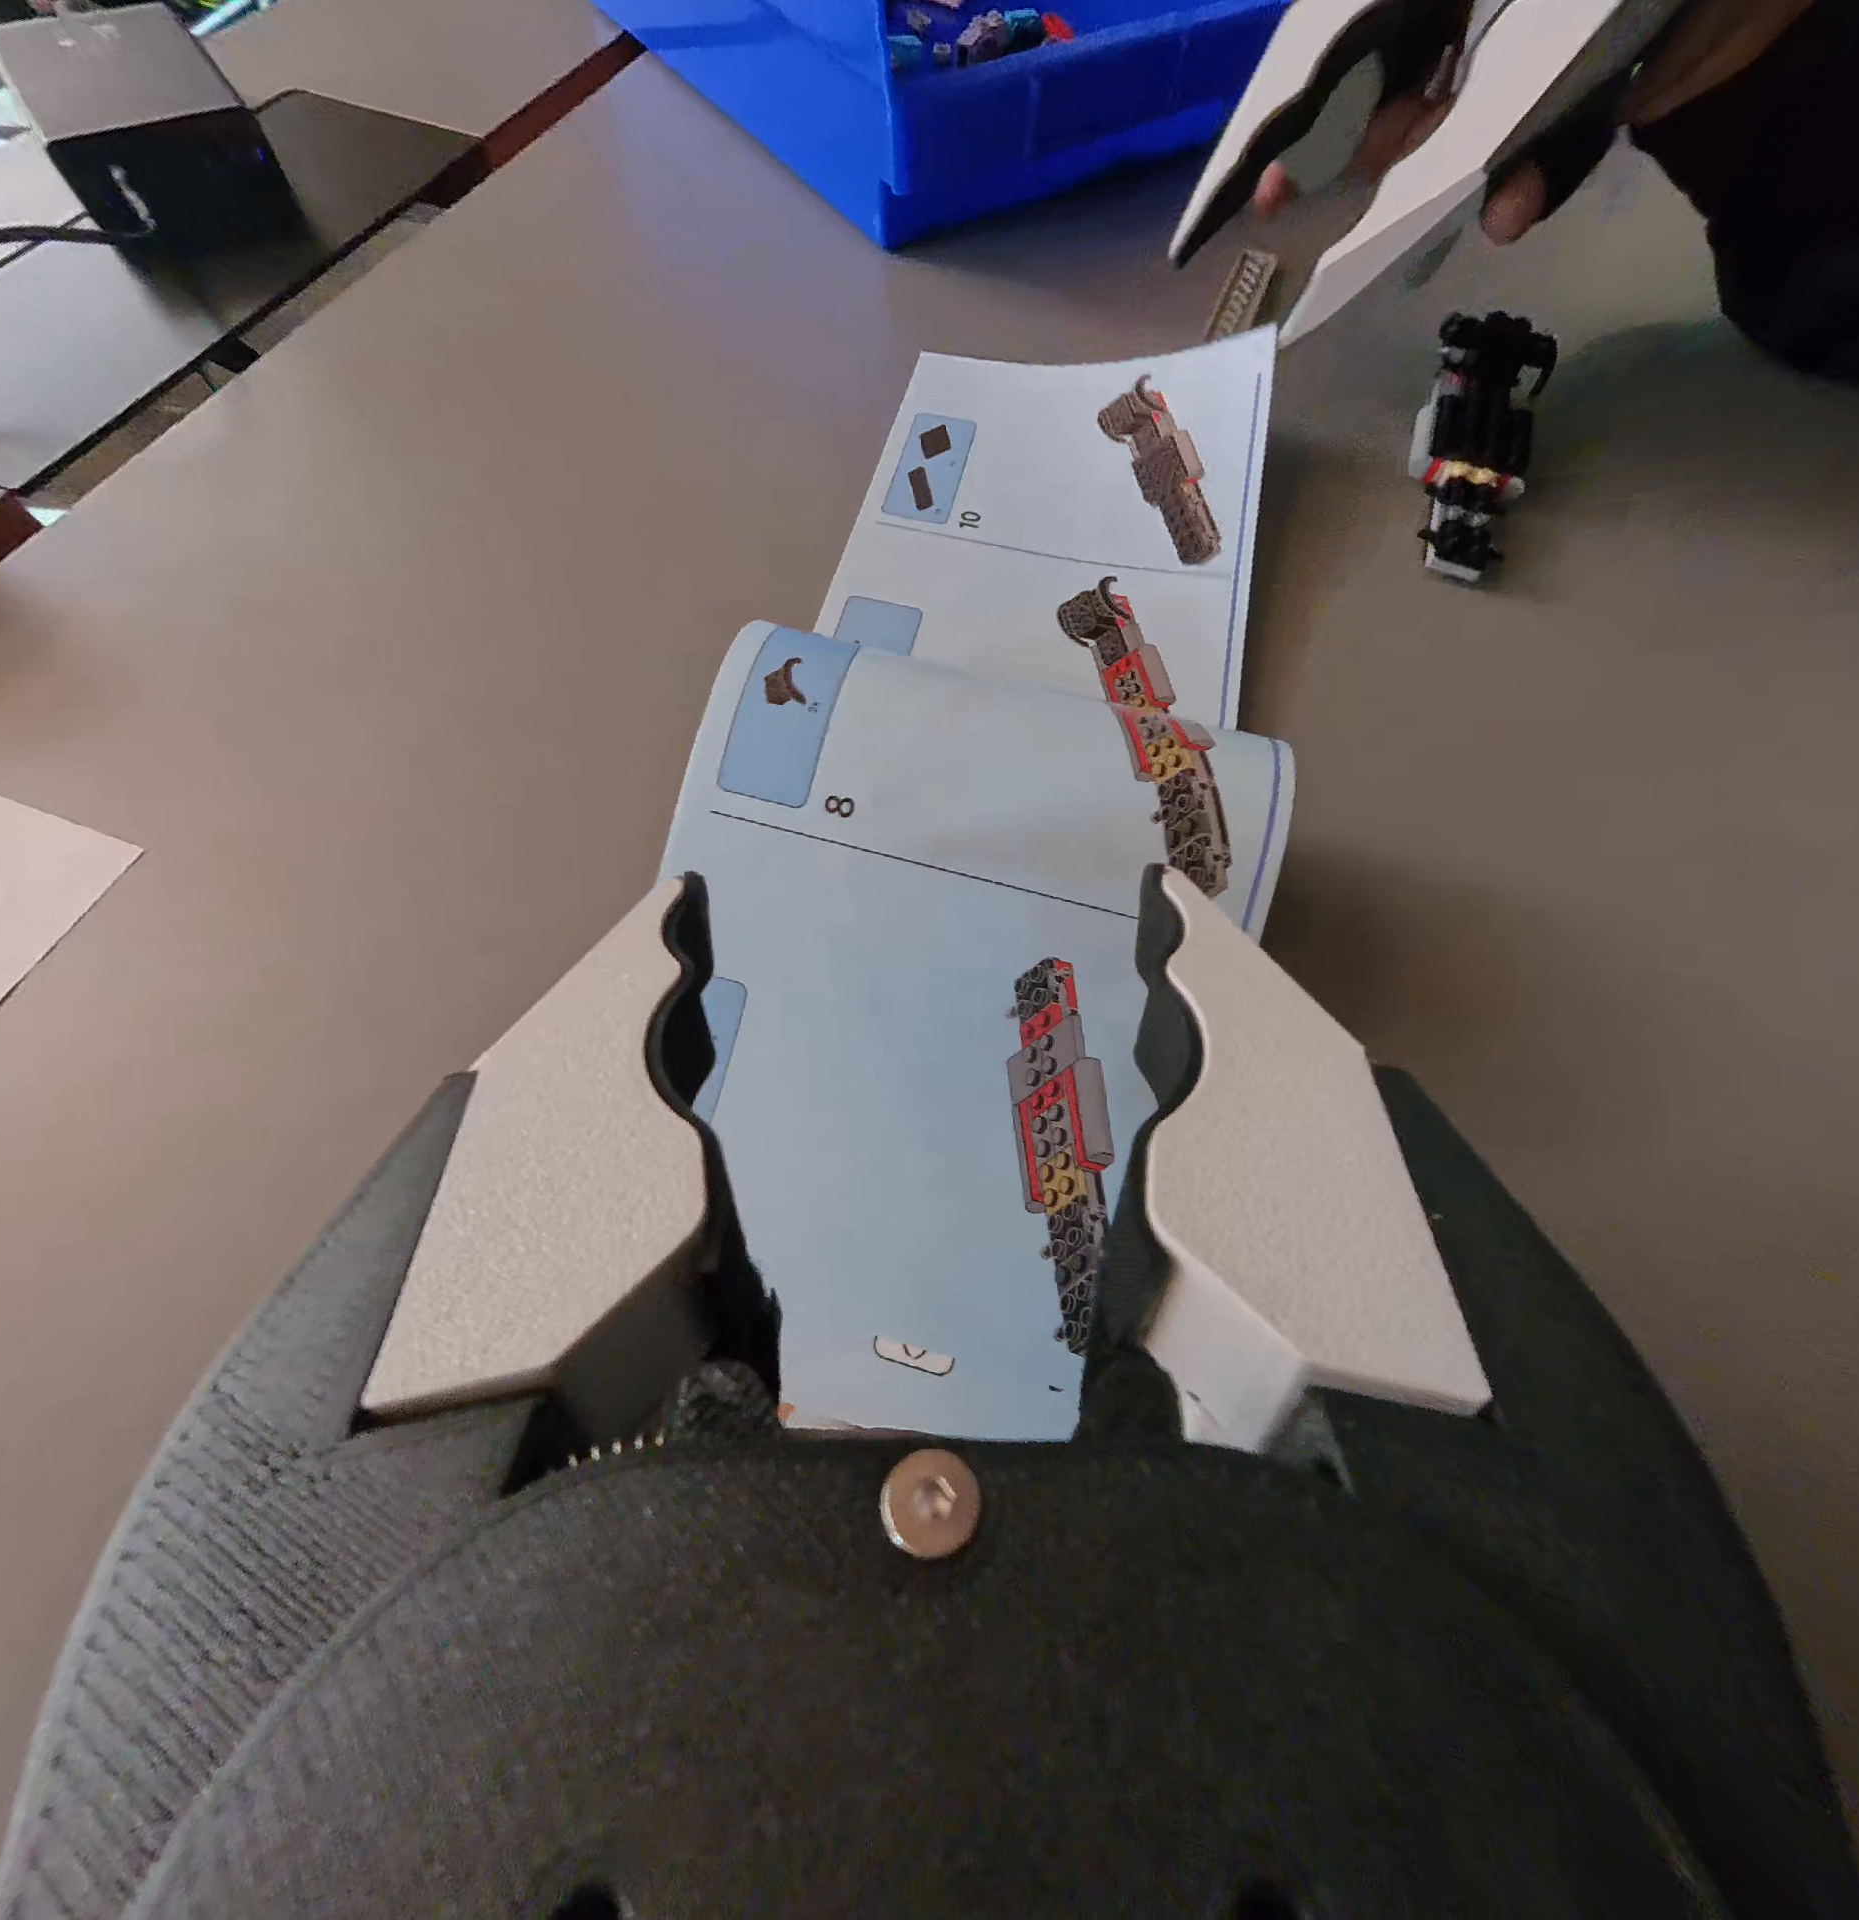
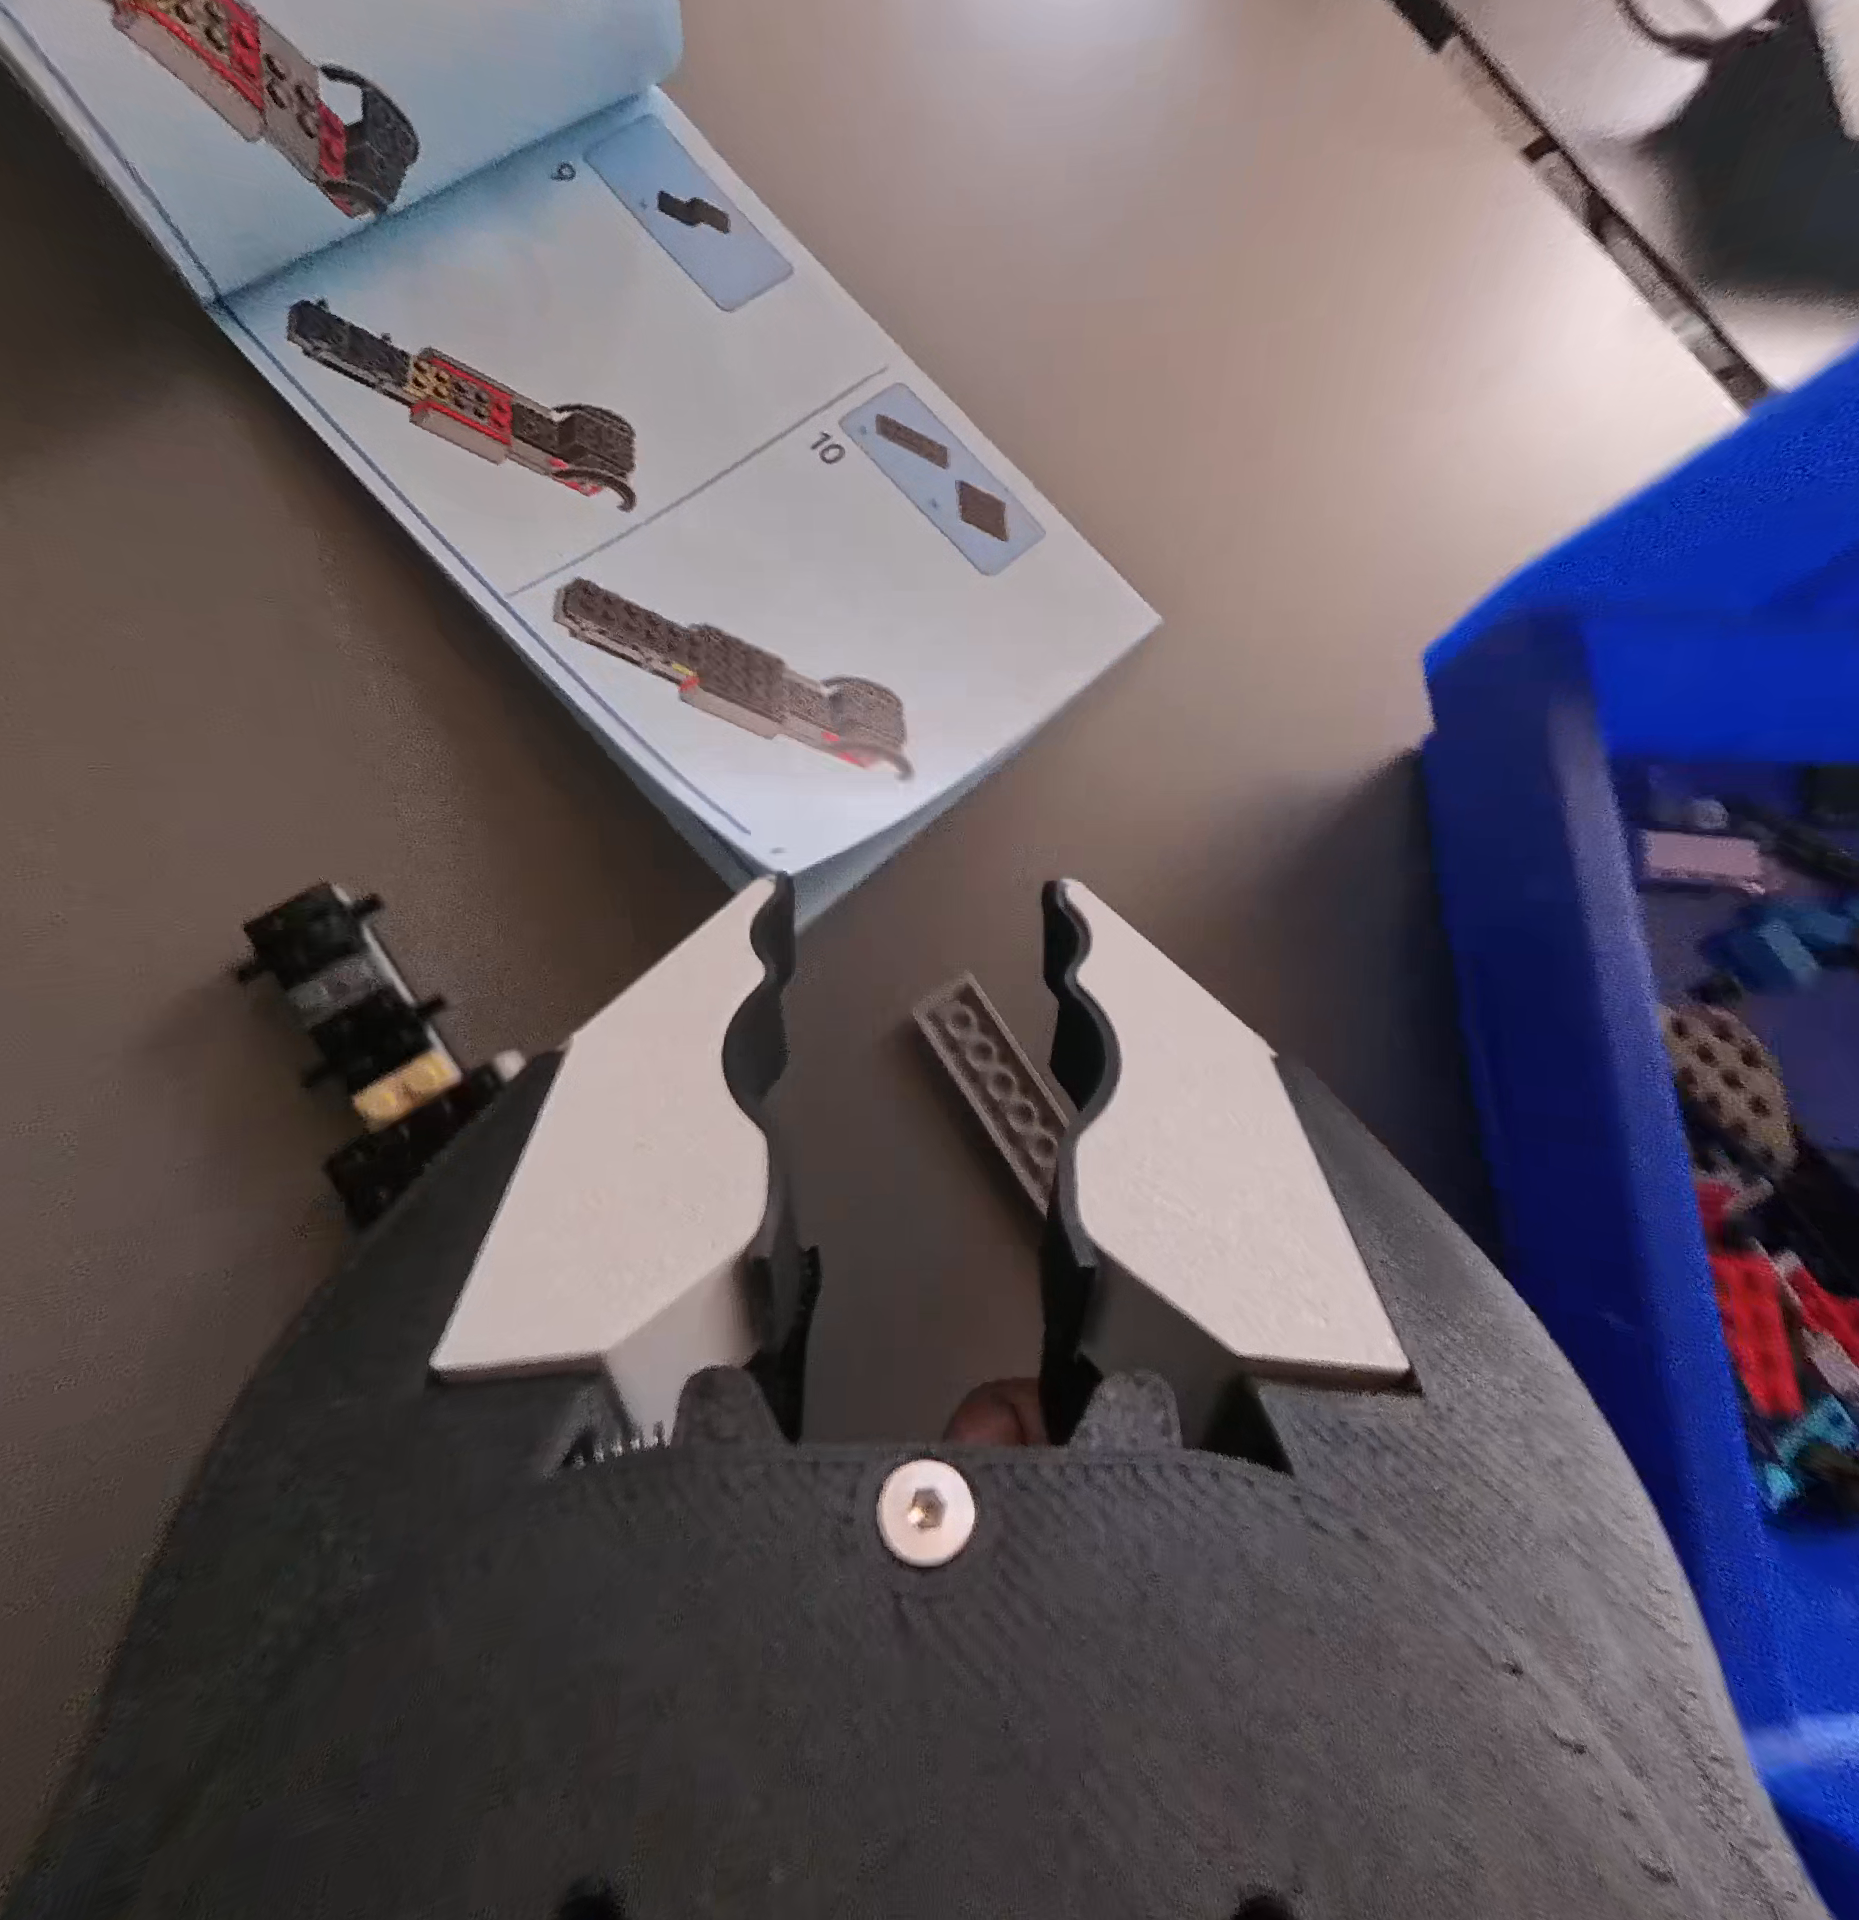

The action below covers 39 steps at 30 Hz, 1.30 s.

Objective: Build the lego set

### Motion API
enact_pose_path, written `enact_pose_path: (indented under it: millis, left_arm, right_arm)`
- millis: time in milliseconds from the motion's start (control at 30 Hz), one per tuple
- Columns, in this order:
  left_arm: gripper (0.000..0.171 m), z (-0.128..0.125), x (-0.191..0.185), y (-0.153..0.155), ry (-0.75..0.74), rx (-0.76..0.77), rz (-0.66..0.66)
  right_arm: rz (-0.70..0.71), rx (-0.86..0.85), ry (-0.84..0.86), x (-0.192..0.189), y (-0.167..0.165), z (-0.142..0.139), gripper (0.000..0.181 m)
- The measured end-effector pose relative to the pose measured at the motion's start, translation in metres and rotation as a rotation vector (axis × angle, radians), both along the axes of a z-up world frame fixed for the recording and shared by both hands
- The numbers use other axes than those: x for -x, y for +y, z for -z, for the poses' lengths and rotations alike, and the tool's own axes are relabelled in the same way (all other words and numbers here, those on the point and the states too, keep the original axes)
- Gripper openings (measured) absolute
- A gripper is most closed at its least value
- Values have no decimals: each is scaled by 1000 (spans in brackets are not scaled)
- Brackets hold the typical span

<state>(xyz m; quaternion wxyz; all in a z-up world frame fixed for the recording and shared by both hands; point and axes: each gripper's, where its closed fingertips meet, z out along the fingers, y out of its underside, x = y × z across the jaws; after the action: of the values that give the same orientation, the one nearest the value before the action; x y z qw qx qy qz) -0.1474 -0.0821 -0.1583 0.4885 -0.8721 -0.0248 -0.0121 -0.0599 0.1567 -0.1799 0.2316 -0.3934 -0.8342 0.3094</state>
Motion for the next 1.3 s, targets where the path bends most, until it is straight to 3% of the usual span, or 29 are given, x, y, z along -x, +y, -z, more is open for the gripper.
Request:
enact_pose_path:
  millis: [133, 300, 533, 767, 900, 1067, 1300]
  left_arm:
    - [82, -6, 4, -4, 16, -45, -62]
    - [82, -31, -3, -12, 85, -179, -238]
    - [81, -46, -45, 3, 107, -284, -425]
    - [71, -29, -90, 50, 23, -313, -466]
    - [65, -33, -104, 65, 35, -338, -496]
    - [63, -28, -108, 71, 41, -309, -516]
    - [62, -19, -101, 72, -59, -285, -525]
  right_arm:
    - [19, 82, 78, -21, 33, -16, 50]
    - [91, 198, 124, -57, 88, -22, 49]
    - [135, 261, 127, -94, 142, -12, 48]
    - [122, 396, 176, -107, 157, -22, 48]
    - [132, 450, 178, -106, 161, -26, 47]
    - [136, 412, 147, -105, 159, -19, 48]
    - [141, 437, 118, -104, 160, -17, 47]
